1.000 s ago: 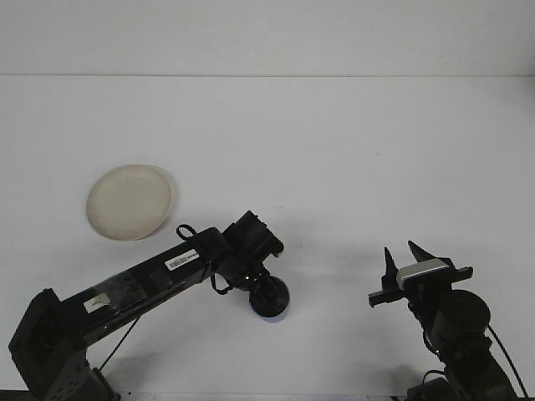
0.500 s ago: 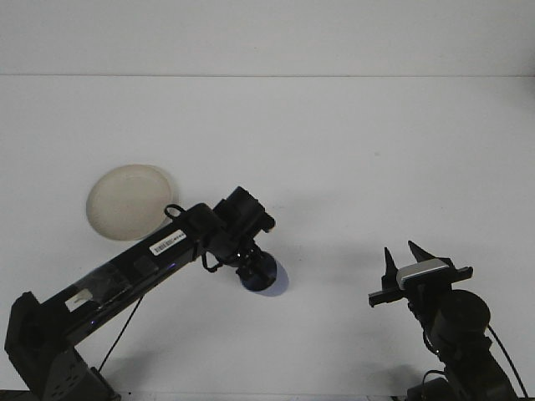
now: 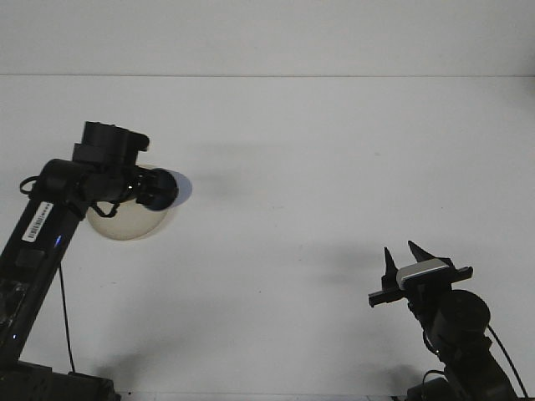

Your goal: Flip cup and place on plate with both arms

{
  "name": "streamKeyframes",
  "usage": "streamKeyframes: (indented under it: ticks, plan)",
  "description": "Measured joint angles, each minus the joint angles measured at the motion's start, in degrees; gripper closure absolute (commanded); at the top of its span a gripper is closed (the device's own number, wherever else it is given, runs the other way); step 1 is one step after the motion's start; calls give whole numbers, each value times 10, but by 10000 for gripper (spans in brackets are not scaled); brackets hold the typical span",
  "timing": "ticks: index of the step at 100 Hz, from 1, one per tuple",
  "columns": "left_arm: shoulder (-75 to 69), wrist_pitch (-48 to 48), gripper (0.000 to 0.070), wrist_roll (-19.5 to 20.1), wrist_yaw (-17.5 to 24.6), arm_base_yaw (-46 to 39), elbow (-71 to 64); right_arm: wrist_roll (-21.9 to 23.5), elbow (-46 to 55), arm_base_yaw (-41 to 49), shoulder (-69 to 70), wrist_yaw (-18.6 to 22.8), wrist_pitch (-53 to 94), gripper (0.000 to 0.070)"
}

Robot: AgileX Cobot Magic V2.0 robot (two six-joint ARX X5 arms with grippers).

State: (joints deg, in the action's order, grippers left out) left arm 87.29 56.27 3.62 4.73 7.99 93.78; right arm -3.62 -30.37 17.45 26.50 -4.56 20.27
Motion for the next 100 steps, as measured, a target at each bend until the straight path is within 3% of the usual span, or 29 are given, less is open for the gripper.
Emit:
streamKeyframes:
  ticks: [33,75,81,92,95,100]
  plan:
    - [50,-4,685,1,-1,-160,0,0,0,0,0,0,0,382]
    - [190,-34,670,11,12,-187,0,0,0,0,0,0,0,382]
    - [203,-39,562,12,19,-187,0,0,0,0,0,0,0,382]
    - [210,-51,171,13,27,-187,0,0,0,0,0,0,0,382]
    - [210,-56,133,13,28,-187,0,0,0,0,0,0,0,382]
    - [210,-55,130,13,29,-187,3,0,0,0,0,0,0,382]
